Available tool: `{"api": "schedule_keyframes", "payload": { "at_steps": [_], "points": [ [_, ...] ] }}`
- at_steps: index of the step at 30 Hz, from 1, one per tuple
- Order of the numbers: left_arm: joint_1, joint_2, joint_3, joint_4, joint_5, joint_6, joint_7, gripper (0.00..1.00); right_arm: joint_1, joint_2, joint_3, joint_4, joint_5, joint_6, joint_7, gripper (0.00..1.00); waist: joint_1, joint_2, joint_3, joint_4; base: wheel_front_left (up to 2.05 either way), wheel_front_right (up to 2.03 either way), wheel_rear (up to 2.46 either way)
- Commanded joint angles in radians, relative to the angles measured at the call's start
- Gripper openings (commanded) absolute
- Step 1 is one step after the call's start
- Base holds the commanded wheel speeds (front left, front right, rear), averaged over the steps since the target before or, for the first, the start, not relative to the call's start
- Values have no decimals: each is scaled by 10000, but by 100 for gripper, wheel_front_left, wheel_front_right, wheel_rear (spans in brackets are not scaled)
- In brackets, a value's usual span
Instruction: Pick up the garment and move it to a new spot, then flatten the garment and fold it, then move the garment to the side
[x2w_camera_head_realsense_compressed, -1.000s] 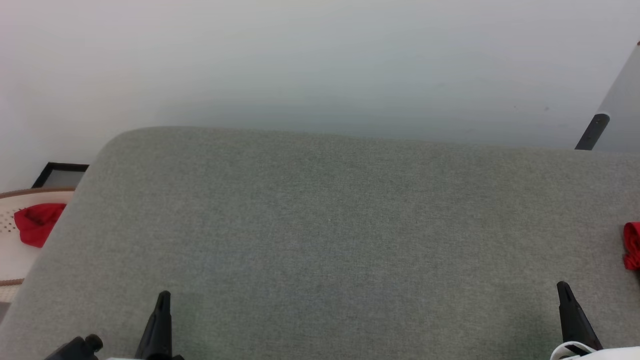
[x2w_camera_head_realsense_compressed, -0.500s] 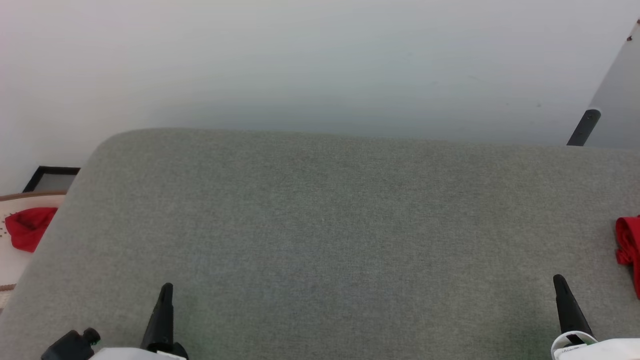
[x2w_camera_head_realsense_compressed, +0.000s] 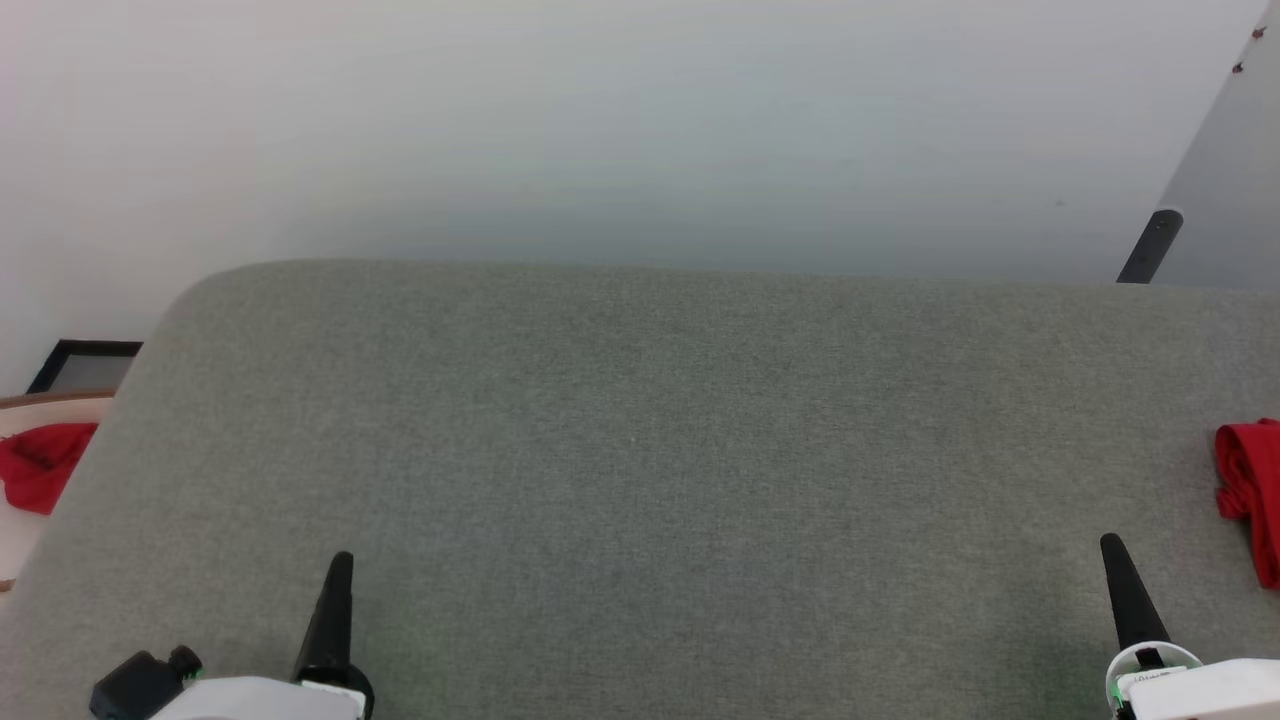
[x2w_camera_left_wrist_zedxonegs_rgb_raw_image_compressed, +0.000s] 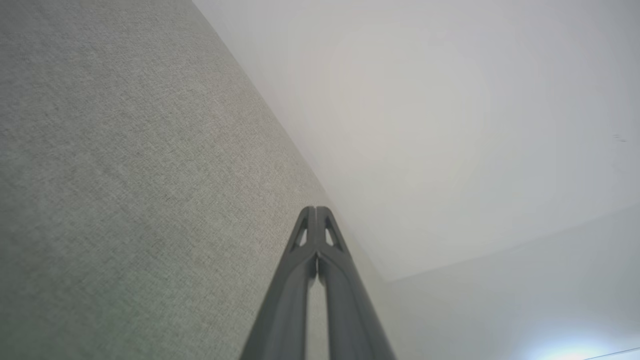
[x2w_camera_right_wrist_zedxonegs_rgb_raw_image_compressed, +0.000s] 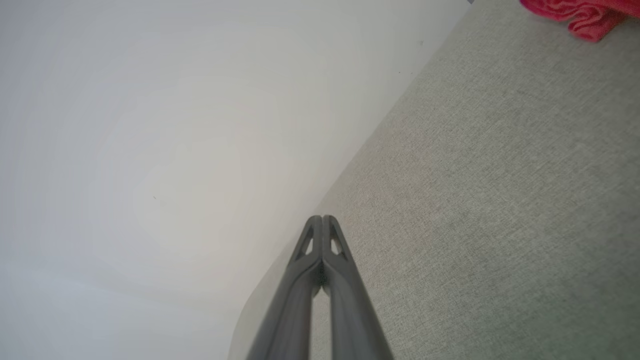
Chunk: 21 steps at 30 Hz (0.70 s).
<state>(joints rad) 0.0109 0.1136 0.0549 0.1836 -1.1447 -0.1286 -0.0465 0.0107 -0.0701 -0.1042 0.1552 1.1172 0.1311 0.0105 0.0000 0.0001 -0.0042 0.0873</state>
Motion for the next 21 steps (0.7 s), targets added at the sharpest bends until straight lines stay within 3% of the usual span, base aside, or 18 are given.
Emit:
{"api": "schedule_keyframes", "payload": {
  "at_steps": [1,21],
  "points": [
    [-205,24,60,-47,-231,-19,51,0,-194,1,-36,-35,247,-2,61,0,0,-1,2,-17,0,0,0],
    [-593,-172,187,198,-1967,-24,579,0,-600,72,-63,317,2017,-4,432,0,0,-1,24,-285,0,0,0]
  ]
}}
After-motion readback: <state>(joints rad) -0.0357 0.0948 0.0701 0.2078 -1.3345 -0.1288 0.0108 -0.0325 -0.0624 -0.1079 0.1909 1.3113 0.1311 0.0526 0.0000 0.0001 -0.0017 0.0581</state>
